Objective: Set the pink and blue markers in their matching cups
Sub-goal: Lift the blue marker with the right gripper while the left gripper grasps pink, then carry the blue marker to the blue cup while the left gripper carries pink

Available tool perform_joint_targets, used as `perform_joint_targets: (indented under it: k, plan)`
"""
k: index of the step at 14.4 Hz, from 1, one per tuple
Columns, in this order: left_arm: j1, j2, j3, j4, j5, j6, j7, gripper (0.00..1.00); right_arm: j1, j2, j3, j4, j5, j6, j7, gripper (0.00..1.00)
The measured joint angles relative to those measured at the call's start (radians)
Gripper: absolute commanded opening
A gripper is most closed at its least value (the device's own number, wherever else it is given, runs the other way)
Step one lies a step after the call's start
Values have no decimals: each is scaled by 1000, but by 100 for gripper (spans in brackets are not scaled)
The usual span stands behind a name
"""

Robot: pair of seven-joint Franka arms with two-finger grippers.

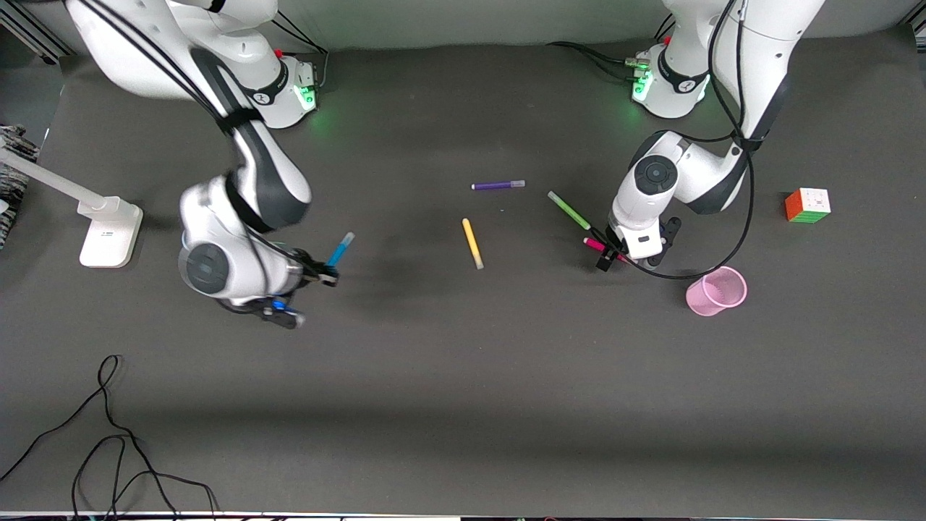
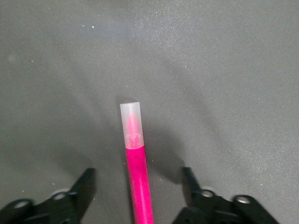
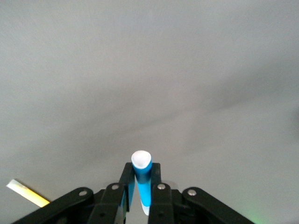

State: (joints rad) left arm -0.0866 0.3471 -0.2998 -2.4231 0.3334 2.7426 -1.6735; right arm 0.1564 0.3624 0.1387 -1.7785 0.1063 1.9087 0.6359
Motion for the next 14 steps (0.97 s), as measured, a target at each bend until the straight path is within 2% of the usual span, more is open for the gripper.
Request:
perform_joint_targets:
  k: [4, 6, 11, 14]
  plan:
    - [0, 0, -1, 13, 1, 0, 0, 16, -1, -113, -97, -2, -50, -8, -203, 5]
    - [0, 0, -1, 13, 1, -1, 0, 6, -3, -154, -132, -3, -97, -15, -289, 5]
    - [0, -1, 0, 30, 3, -4, 0, 1, -2, -206, -181, -57, -249, 3, -402, 2]
    - [3, -12, 1, 134, 4, -139, 2, 0, -3, -237, -216, -158, -349, 92, -436, 2]
